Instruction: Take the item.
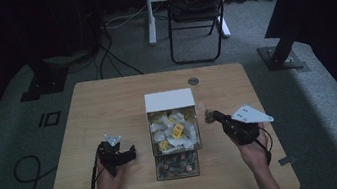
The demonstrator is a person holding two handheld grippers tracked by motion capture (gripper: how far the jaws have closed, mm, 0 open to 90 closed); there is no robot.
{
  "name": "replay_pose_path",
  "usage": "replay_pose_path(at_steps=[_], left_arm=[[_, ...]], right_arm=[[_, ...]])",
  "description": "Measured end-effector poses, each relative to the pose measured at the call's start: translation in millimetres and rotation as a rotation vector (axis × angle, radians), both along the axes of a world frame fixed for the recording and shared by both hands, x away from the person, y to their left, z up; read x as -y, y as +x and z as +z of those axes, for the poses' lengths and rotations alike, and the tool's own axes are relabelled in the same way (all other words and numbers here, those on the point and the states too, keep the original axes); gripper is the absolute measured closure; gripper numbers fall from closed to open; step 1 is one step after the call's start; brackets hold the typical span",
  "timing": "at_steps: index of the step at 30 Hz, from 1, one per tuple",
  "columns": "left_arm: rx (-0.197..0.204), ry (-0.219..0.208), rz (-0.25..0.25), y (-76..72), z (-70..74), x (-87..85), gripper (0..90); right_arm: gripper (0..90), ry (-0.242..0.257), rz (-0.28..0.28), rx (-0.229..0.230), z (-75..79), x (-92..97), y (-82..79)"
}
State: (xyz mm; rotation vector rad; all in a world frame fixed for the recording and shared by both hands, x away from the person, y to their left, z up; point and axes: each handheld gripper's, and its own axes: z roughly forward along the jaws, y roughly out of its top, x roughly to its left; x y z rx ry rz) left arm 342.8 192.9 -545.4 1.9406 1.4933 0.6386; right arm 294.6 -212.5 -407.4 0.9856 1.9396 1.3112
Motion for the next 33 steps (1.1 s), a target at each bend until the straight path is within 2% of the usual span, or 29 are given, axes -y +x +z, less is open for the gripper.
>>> replay_pose_path(at_steps=[8,13,23,33], left_arm=[[0.000,0.000,0.000,0.0,0.0,0.0,15.1],[0.000,0.000,0.000,0.0,0.0,0.0,15.2],[-0.002,0.001,-0.001,0.0,0.2,-0.1,15.1],[-0.002,0.001,-0.001,0.0,0.2,-0.1,15.1]], right_arm=[[90.0,-0.010,-0.019,0.010,2.7,2.4,7.6],[90.0,0.015,-0.016,-0.002,1.8,4.4,13.8],[90.0,0.008,-0.031,0.002,3.4,7.0,23.7],[90.0,0.029,-0.042,0.001,3.1,6.6,40.4]])
